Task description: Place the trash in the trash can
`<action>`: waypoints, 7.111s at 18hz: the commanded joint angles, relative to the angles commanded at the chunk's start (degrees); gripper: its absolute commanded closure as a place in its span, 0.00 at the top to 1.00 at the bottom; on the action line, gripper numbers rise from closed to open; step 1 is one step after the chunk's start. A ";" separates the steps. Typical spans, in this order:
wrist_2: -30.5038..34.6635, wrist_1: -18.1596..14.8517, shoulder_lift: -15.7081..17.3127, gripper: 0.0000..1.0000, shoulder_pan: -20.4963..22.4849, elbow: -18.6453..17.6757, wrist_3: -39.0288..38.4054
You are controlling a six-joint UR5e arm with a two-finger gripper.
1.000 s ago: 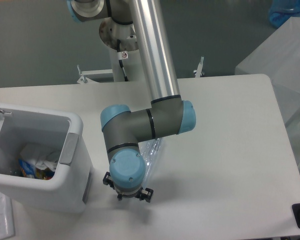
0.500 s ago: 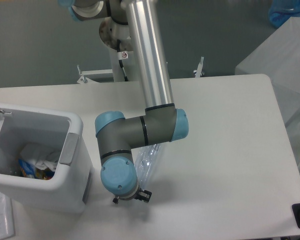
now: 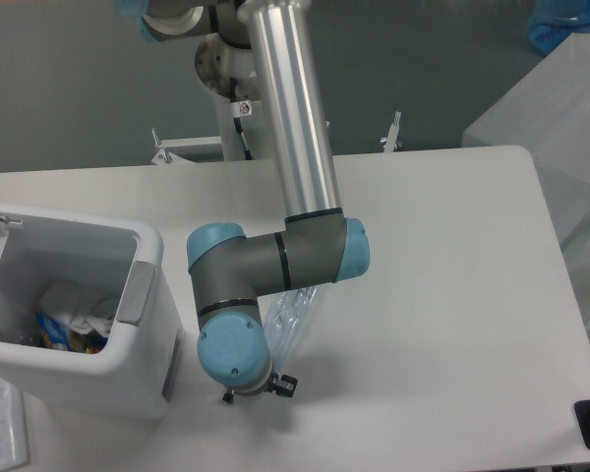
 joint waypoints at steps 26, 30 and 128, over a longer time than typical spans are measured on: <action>-31.53 19.86 17.93 0.00 9.92 3.69 -2.72; -43.74 20.04 20.12 0.00 13.18 5.01 -5.97; -7.83 -4.12 27.33 1.00 21.62 -2.64 38.50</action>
